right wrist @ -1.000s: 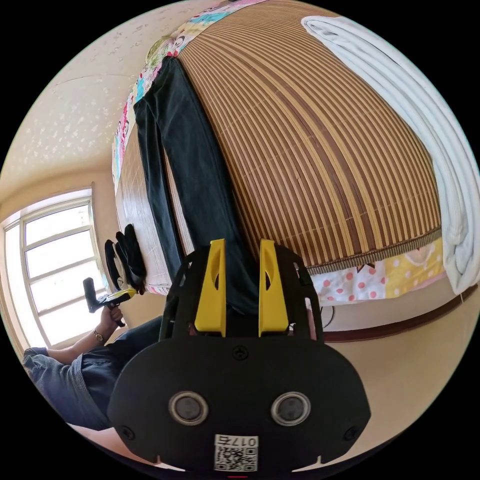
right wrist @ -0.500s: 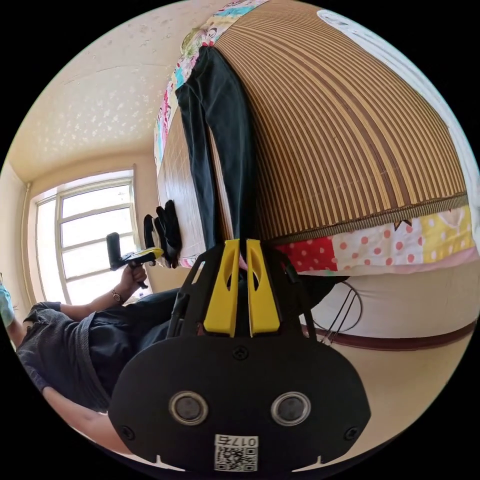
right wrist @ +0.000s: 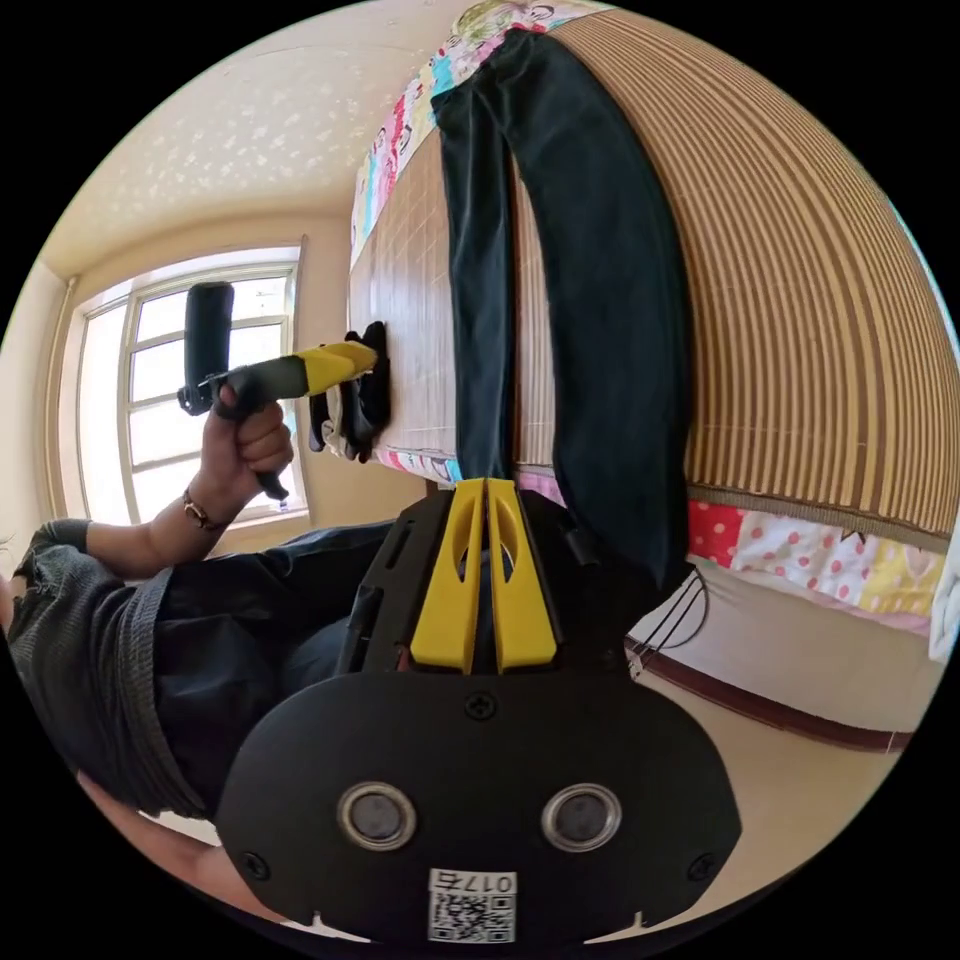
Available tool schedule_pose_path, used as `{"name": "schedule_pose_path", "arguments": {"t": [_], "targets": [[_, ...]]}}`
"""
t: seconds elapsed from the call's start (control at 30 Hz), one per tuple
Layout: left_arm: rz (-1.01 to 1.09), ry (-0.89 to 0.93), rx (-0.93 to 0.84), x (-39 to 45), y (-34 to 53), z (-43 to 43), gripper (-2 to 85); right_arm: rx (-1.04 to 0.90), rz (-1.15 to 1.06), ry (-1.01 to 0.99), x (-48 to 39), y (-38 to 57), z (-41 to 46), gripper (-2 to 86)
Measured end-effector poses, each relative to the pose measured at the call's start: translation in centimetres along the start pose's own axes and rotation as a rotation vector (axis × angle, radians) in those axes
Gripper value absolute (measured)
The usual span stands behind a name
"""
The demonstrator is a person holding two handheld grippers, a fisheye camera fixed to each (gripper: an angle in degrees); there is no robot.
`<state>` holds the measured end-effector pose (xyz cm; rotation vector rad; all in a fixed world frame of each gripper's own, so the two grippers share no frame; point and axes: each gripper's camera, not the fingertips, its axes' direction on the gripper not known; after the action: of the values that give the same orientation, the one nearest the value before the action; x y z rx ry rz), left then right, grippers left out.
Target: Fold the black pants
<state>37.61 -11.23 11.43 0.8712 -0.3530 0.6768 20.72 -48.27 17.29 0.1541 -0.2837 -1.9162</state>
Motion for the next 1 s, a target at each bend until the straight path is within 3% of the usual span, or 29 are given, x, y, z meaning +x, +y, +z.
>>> {"name": "schedule_pose_path", "arguments": {"t": [0.17, 0.3, 0.63, 0.83, 1.0], "targets": [[-0.042, 0.036, 0.026, -0.5, -1.2, 0.6, 5.4, 0.140, 0.143, 0.027, 7.9, -1.5, -5.1, 8.9], [-0.105, 0.020, 0.011, -1.9, -1.2, 1.6, 5.4, 0.151, 0.107, -0.013, 11.0, -4.1, -6.6, 11.5], [-0.202, 0.025, -0.010, -3.1, -1.5, 3.8, 5.3, -0.243, -0.083, -0.150, 14.9, -7.2, -1.7, 9.6], [-0.161, 0.030, -0.016, -1.6, -2.8, 3.9, 5.2, -0.076, -0.072, -0.371, 17.0, -2.2, -4.2, 5.0], [-0.125, 0.027, -0.027, -0.3, -4.8, 4.0, 6.1, -0.021, -0.025, -0.396, 18.5, 0.9, -4.1, 2.6]]}}
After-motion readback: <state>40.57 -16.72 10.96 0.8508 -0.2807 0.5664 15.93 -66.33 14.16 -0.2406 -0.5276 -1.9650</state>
